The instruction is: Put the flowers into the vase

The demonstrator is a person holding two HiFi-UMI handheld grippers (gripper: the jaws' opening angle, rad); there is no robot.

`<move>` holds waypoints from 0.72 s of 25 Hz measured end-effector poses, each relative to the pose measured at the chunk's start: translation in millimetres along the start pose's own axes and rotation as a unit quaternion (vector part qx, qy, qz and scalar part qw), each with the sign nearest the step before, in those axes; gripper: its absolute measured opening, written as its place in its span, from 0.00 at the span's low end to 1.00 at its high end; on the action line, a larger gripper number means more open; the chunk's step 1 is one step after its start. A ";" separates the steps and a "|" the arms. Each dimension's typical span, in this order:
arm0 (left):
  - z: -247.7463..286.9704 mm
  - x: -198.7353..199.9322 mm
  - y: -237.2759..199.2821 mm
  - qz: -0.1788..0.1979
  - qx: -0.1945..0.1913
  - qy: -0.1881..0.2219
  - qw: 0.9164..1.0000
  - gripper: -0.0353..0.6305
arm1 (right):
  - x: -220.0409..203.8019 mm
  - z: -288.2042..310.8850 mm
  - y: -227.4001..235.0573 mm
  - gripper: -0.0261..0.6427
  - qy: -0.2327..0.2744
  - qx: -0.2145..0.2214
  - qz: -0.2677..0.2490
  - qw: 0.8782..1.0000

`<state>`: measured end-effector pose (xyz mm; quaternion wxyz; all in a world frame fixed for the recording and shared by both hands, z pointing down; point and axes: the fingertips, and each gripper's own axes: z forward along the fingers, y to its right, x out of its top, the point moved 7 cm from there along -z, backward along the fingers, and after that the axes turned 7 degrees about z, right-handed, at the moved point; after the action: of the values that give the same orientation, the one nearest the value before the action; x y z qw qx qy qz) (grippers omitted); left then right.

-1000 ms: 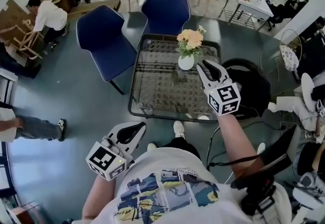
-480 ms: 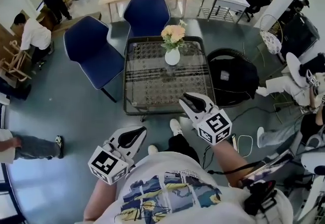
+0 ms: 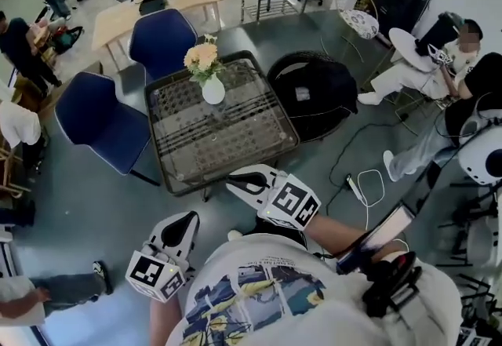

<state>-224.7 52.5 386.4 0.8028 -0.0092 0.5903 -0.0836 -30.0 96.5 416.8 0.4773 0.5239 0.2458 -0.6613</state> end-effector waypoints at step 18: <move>6.4 -7.3 -3.6 -0.008 -0.011 -0.010 1.000 0.07 | 10.2 16.1 -9.3 0.06 -0.012 0.030 -0.023 0.999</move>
<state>-221.2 49.4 395.6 0.8079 -0.0239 0.5829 -0.0831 -45.6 83.3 411.0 0.4490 0.5236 0.2324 -0.6857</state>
